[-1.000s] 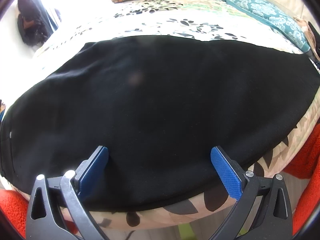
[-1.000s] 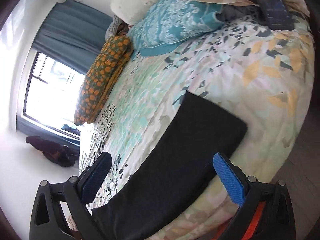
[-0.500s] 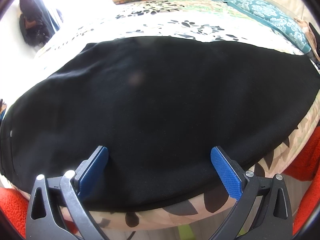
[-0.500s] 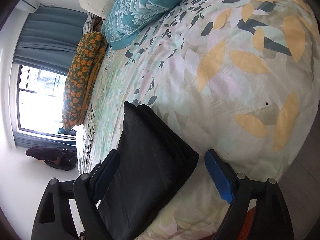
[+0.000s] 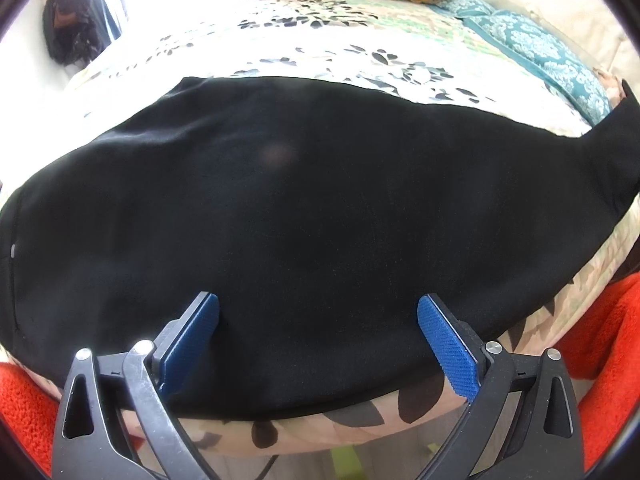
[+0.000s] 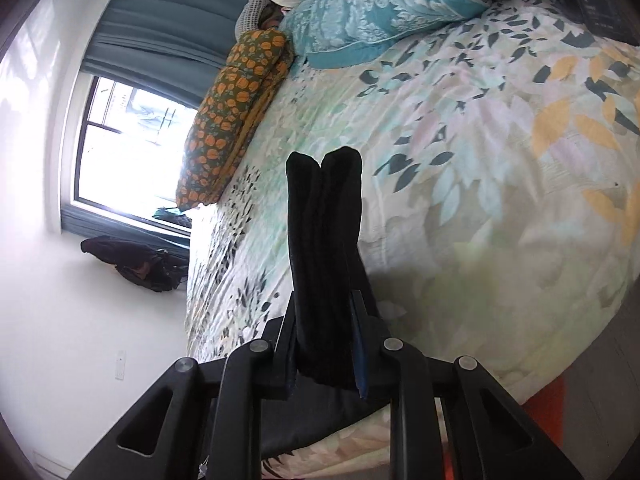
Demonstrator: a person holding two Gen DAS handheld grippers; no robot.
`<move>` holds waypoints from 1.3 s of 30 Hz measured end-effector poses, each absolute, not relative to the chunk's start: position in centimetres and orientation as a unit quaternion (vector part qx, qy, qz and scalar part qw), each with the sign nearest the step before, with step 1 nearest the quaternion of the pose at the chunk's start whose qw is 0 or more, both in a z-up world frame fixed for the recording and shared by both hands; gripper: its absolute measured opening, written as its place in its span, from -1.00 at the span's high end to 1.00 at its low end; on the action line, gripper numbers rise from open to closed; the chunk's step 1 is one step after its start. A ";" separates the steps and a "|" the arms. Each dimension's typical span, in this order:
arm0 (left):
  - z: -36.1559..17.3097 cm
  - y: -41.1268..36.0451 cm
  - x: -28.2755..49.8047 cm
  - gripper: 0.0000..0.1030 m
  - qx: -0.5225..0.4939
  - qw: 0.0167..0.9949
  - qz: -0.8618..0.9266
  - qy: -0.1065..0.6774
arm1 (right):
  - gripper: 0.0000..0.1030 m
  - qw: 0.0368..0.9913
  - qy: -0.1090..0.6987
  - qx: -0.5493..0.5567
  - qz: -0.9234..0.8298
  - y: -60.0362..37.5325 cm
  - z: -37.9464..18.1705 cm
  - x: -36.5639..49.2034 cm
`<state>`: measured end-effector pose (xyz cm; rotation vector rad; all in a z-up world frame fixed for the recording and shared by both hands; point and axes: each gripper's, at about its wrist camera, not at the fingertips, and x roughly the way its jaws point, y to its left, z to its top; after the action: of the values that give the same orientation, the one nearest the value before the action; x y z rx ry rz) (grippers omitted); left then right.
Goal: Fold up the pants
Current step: 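Grasp the black trouser leg end with the right gripper and lift it, then lay the held leg along the other leg and open the right gripper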
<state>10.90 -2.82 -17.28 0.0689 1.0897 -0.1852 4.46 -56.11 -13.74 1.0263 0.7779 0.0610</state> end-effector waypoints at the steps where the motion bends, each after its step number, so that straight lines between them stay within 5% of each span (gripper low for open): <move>1: -17.0 -2.4 11.1 -0.94 0.019 0.851 -0.086 0.518 | 0.58 0.801 0.365 0.473 0.046 -53.9 -13.3 4.9; 16: -16.2 2.6 11.1 -0.94 -0.041 0.856 -0.060 0.512 | 0.54 0.792 0.477 0.334 0.184 -21.3 -20.4 12.0; 18: -16.3 2.7 11.2 -0.94 -0.043 0.856 -0.065 0.511 | 0.32 0.807 0.487 0.276 0.185 -19.3 -20.1 11.6; 19: -16.2 2.8 11.2 -0.94 -0.045 0.856 -0.068 0.511 | -0.08 0.812 0.489 0.252 0.194 -18.8 -19.8 11.3; 21: -16.1 2.6 11.2 -0.94 -0.052 0.857 -0.074 0.508 | -0.39 0.824 0.487 0.211 0.197 -18.6 -18.6 10.2; 28: -12.5 -0.8 10.3 -0.90 -0.071 0.868 -0.174 0.460 | -0.46 0.894 0.422 0.073 0.130 -23.2 -13.8 3.9; 33: -13.3 -5.8 11.7 -0.18 -0.035 0.844 -0.224 0.485 | -0.47 0.907 0.402 0.100 0.072 -26.3 -13.6 2.7; 38: -15.5 -8.0 12.4 -0.11 -0.011 0.837 -0.199 0.509 | -0.47 0.917 0.381 0.095 0.063 -26.6 -12.7 3.1; 39: -15.7 -8.2 12.6 0.11 -0.013 0.837 -0.198 0.510 | -0.47 0.917 0.381 0.097 0.064 -26.7 -12.7 3.1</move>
<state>12.59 -8.19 -15.67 -0.0283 1.0784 -0.4182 3.06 -26.75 -12.73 0.2001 0.7835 0.1316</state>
